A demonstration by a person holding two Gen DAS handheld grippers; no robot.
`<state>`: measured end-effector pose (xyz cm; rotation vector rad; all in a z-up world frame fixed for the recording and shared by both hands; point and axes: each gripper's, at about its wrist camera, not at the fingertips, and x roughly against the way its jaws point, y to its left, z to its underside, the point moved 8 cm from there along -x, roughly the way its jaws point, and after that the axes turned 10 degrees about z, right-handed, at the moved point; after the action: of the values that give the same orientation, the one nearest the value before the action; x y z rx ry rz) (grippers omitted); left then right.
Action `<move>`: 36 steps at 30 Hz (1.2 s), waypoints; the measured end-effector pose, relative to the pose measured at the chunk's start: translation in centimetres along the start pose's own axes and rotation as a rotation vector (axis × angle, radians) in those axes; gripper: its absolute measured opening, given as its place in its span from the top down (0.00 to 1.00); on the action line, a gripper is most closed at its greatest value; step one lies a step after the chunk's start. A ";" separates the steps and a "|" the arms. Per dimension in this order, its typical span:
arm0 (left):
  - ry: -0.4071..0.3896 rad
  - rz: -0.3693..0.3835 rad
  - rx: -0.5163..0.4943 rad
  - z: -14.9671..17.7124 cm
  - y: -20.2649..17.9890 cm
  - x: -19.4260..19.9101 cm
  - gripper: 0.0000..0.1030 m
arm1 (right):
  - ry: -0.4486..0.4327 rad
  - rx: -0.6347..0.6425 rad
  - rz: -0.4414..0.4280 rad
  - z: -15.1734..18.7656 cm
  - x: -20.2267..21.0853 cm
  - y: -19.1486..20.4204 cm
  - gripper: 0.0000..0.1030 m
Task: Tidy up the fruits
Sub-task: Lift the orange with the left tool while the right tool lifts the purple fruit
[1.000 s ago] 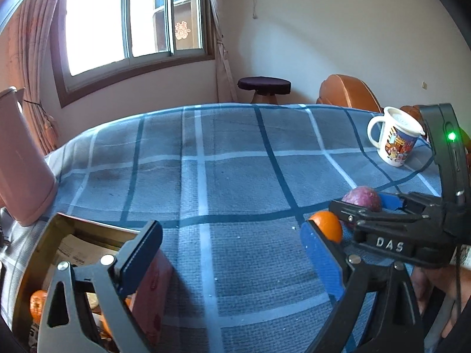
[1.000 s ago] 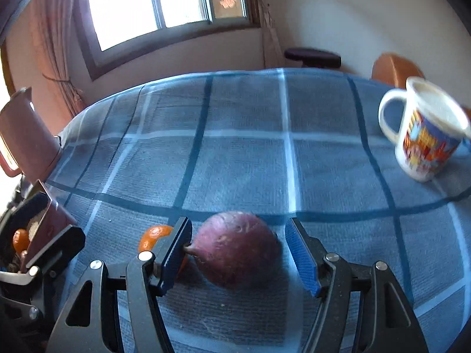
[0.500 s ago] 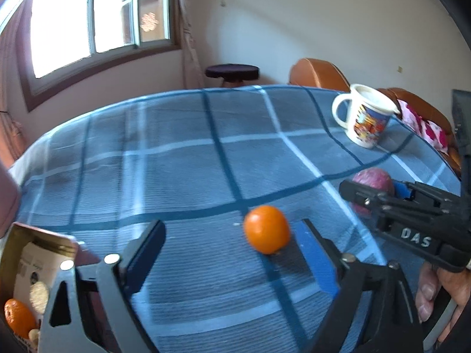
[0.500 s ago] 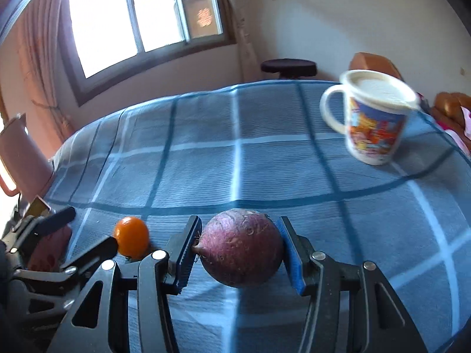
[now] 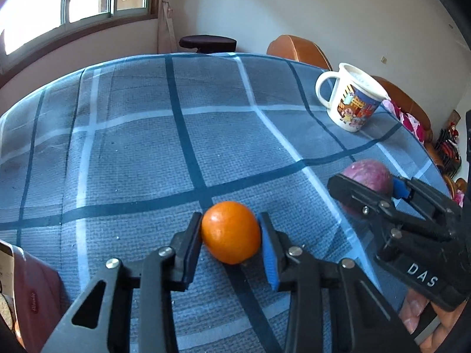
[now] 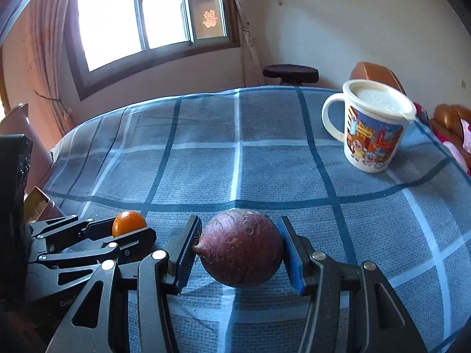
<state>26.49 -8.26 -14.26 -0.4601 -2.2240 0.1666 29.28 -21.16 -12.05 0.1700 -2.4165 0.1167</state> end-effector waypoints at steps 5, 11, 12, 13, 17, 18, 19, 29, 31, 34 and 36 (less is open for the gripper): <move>-0.049 -0.010 0.000 -0.1 0.3 1.4 0.62 | -0.028 0.022 -0.023 -0.2 0.6 0.7 0.47; -0.118 -0.023 -0.022 0.0 0.3 3.6 0.62 | -0.086 0.047 -0.058 -0.4 1.9 2.0 0.47; -0.127 -0.029 -0.024 0.1 0.4 3.9 0.62 | -0.093 0.048 -0.059 -0.5 2.1 2.1 0.47; -0.136 -0.034 -0.028 0.2 0.4 4.2 0.62 | -0.101 0.052 -0.059 -0.5 2.2 2.2 0.47; -0.168 -0.040 -0.033 0.3 0.4 5.2 0.62 | -0.135 0.072 -0.059 -0.5 3.0 3.0 0.47; -0.175 -0.042 -0.034 0.3 0.4 5.4 0.62 | -0.143 0.078 -0.060 -0.5 3.2 3.3 0.47; -0.181 -0.042 -0.035 0.4 0.5 5.6 0.62 | -0.150 0.081 -0.061 -0.5 3.4 3.4 0.47; -0.227 -0.047 -0.037 1.1 0.5 7.3 0.62 | -0.220 0.077 -0.064 -0.4 5.2 3.9 0.47; -0.234 -0.049 -0.039 1.2 0.5 7.6 0.62 | -0.226 0.078 -0.061 -0.4 5.3 4.0 0.47; -0.247 -0.053 -0.041 1.4 0.4 8.0 0.62 | -0.238 0.077 -0.059 -0.4 5.5 4.0 0.47; -0.257 -0.058 -0.046 1.4 0.4 8.2 0.62 | -0.249 0.076 -0.058 -0.4 5.8 4.0 0.47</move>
<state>20.70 -4.71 -9.37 -0.4175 -2.4950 0.1515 24.61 -17.64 -8.07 0.3057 -2.6532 0.1703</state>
